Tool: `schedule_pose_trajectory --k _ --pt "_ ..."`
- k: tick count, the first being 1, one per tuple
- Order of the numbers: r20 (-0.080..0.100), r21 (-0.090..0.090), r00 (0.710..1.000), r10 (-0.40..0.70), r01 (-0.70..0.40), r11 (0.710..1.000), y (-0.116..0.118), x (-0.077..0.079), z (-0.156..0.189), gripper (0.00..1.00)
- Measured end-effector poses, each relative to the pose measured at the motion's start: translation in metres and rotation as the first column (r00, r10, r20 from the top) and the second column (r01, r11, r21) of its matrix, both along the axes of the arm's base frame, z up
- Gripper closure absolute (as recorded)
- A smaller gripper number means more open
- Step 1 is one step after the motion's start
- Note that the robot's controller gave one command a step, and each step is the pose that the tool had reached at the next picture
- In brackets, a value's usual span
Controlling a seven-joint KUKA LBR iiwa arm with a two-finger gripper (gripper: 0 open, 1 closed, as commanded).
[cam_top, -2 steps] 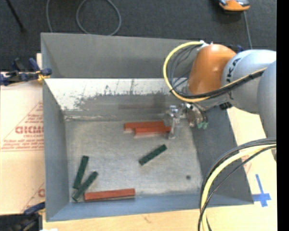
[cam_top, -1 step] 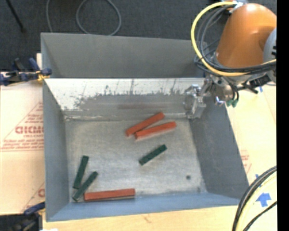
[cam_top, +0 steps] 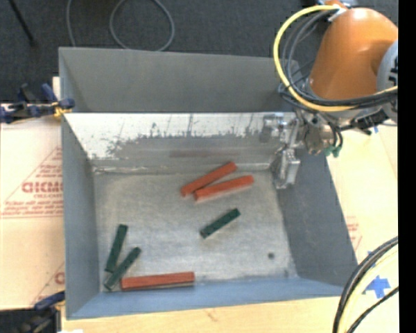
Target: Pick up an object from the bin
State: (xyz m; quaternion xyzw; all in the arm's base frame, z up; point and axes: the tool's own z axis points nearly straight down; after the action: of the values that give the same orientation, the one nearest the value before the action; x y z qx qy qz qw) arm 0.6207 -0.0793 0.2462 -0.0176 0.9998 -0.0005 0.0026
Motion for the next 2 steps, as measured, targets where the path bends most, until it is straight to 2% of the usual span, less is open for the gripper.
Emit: schedule_pose_trajectory --k 1,2 --pt "-0.007 0.000 0.982 0.187 -0.187 0.982 -0.007 0.027 -0.135 0.00" --pt "0.003 -0.004 0.958 0.287 -0.287 0.958 0.023 0.017 -0.174 0.00"
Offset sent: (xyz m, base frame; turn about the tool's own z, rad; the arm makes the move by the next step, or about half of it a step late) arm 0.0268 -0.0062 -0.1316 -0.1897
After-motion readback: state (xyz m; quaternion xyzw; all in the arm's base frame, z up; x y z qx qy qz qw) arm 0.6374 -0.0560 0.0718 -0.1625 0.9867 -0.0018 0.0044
